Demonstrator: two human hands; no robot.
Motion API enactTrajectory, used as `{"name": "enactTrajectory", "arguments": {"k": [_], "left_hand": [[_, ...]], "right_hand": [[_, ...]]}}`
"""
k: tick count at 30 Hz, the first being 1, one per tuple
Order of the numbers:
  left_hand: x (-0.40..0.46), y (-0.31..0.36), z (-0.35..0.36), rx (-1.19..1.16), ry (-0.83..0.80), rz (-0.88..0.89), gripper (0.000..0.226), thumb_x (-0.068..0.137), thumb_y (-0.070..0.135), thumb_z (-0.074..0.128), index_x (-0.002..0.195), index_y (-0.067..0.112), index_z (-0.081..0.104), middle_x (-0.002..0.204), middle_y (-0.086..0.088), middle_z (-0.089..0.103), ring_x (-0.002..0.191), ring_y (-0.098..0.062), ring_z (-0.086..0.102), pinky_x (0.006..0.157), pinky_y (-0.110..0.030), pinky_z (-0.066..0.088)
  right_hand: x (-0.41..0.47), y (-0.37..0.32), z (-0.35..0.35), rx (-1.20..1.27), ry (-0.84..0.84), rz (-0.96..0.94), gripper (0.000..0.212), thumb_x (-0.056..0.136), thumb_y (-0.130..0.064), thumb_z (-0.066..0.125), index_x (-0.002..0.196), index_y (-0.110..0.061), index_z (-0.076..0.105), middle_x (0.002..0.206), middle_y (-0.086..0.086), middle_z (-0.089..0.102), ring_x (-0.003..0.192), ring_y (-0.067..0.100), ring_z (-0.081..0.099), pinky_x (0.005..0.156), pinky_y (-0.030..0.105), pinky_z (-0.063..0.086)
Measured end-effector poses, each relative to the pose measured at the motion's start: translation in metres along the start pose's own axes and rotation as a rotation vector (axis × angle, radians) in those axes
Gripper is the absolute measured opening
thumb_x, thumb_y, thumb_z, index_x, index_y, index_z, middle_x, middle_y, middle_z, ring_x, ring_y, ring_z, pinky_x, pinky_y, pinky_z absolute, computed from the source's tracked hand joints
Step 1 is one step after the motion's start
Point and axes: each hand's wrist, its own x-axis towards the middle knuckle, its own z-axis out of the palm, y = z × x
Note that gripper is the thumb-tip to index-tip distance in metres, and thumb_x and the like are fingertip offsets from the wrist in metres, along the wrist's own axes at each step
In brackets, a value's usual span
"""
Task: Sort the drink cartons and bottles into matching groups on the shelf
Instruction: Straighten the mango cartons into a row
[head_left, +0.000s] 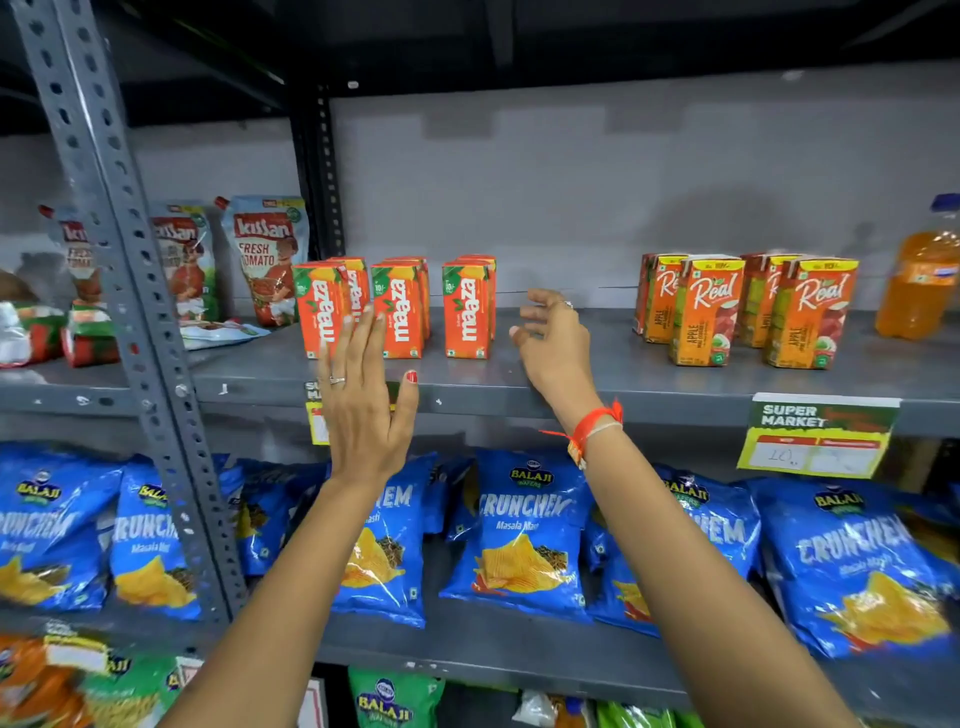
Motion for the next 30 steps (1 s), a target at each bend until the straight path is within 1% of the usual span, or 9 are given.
{"name": "enactTrajectory", "arguments": {"k": [2, 5, 7, 10, 15, 19, 23, 26, 30], "left_hand": [[0.008, 0.024, 0.006, -0.105, -0.012, 0.003, 0.057, 0.093, 0.034, 0.031, 0.141, 0.004, 0.032, 0.148, -0.011, 0.033, 0.139, -0.018, 0.024, 0.116, -0.037, 0.017], [0.028, 0.057, 0.013, -0.290, -0.152, -0.139, 0.061, 0.095, 0.042, 0.026, 0.145, 0.008, 0.025, 0.152, -0.007, 0.026, 0.139, -0.008, 0.019, 0.112, -0.013, 0.008], [0.040, 0.068, 0.023, -0.362, -0.255, -0.298, 0.069, 0.092, 0.053, 0.020, 0.147, 0.010, 0.020, 0.154, -0.007, 0.021, 0.141, -0.013, 0.017, 0.114, -0.019, 0.006], [0.052, 0.073, 0.029, -0.455, -0.317, -0.437, 0.079, 0.088, 0.062, 0.013, 0.142, 0.008, 0.030, 0.148, -0.012, 0.034, 0.136, -0.021, 0.030, 0.116, -0.035, 0.019], [0.066, 0.079, 0.028, -0.652, -0.370, -0.692, 0.065, 0.094, 0.056, 0.012, 0.125, 0.013, 0.050, 0.114, -0.005, 0.057, 0.111, -0.021, 0.054, 0.100, -0.033, 0.038], [0.077, 0.076, 0.026, -0.784, -0.375, -0.886, 0.073, 0.093, 0.058, 0.013, 0.126, 0.006, 0.052, 0.117, -0.020, 0.060, 0.117, -0.033, 0.054, 0.098, -0.037, 0.041], [0.078, 0.073, 0.025, -0.797, -0.373, -0.922, 0.079, 0.091, 0.061, 0.013, 0.134, 0.003, 0.044, 0.126, -0.030, 0.052, 0.120, -0.042, 0.047, 0.103, -0.045, 0.037], [0.076, 0.077, 0.023, -0.796, -0.351, -0.880, 0.071, 0.091, 0.061, 0.015, 0.127, 0.010, 0.051, 0.122, -0.013, 0.059, 0.105, -0.022, 0.058, 0.093, -0.034, 0.045], [0.061, 0.095, 0.020, -0.623, -0.335, -0.697, 0.061, 0.092, 0.059, 0.012, 0.120, 0.018, 0.049, 0.130, -0.006, 0.052, 0.118, -0.018, 0.048, 0.107, -0.032, 0.031]], "right_hand": [[0.000, 0.003, -0.010, -0.022, -0.025, 0.005, 0.040, 0.089, 0.003, 0.049, 0.129, -0.004, 0.047, 0.127, 0.016, 0.058, 0.114, 0.026, 0.057, 0.083, 0.018, 0.042], [-0.004, 0.000, -0.015, -0.127, -0.126, -0.042, 0.041, 0.089, 0.006, 0.044, 0.129, -0.001, 0.049, 0.133, 0.016, 0.056, 0.122, 0.028, 0.053, 0.097, 0.022, 0.039], [-0.005, -0.002, -0.013, -0.205, -0.216, -0.055, 0.042, 0.089, 0.005, 0.042, 0.129, -0.004, 0.050, 0.136, 0.016, 0.054, 0.127, 0.030, 0.050, 0.106, 0.031, 0.036], [-0.003, -0.002, -0.008, -0.296, -0.290, -0.061, 0.042, 0.086, -0.002, 0.042, 0.126, -0.010, 0.053, 0.133, 0.016, 0.057, 0.124, 0.036, 0.051, 0.105, 0.046, 0.041], [-0.004, -0.007, -0.005, -0.398, -0.357, -0.029, 0.040, 0.091, -0.014, 0.040, 0.130, -0.019, 0.049, 0.134, 0.013, 0.056, 0.122, 0.037, 0.051, 0.103, 0.049, 0.043], [-0.003, -0.009, -0.006, -0.403, -0.384, -0.022, 0.040, 0.092, -0.014, 0.040, 0.131, -0.018, 0.047, 0.137, 0.011, 0.054, 0.125, 0.037, 0.049, 0.105, 0.049, 0.040], [-0.005, -0.011, -0.005, -0.386, -0.399, -0.014, 0.039, 0.092, -0.015, 0.041, 0.130, -0.018, 0.048, 0.137, 0.010, 0.054, 0.124, 0.035, 0.050, 0.105, 0.049, 0.041], [-0.009, -0.010, -0.010, -0.277, -0.372, -0.038, 0.041, 0.089, -0.007, 0.041, 0.129, -0.015, 0.048, 0.135, 0.013, 0.055, 0.125, 0.034, 0.050, 0.106, 0.046, 0.041], [-0.027, -0.001, -0.046, -0.002, -0.199, -0.083, 0.046, 0.091, 0.005, 0.039, 0.135, -0.005, 0.041, 0.141, 0.012, 0.049, 0.130, 0.023, 0.046, 0.107, 0.027, 0.035]]}}
